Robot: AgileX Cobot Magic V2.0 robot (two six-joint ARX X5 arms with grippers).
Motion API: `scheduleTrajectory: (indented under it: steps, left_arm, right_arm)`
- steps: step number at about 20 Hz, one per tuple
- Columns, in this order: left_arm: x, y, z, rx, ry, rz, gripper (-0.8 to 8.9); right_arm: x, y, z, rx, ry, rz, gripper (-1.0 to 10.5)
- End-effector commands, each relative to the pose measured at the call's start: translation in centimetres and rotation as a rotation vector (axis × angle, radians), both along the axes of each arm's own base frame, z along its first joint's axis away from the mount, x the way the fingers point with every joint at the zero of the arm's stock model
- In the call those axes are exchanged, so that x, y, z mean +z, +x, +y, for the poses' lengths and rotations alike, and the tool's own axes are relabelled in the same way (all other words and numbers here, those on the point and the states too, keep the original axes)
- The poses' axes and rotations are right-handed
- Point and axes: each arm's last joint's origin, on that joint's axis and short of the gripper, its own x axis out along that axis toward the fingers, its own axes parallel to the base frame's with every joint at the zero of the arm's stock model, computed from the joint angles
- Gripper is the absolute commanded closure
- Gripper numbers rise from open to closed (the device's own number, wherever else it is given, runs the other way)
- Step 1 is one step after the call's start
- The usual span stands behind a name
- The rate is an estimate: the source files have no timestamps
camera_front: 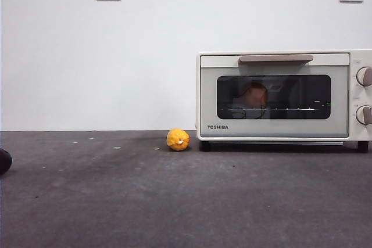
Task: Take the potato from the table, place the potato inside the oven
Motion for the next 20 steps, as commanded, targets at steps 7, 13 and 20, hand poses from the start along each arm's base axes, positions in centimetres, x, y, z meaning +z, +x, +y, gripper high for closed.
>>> scheduleTrajectory:
  steps: [7, 13, 20]
  left_arm:
    - [-1.1, -1.8, 0.5, 0.016, 0.125, 0.105, 8.18]
    - [-1.3, -1.3, 0.2, 0.017, 0.128, 0.109, 8.18]
    - [-1.3, -0.5, 0.5, 0.012, 0.248, -0.008, 8.17]
  right_arm:
    - [-0.3, 0.0, 0.0, -0.004, -0.009, 0.02, 9.5]
    - [-0.3, 0.0, 0.0, -0.004, -0.009, 0.02, 9.5]
    - [-0.3, 0.0, 0.0, -0.004, -0.009, 0.02, 9.5]
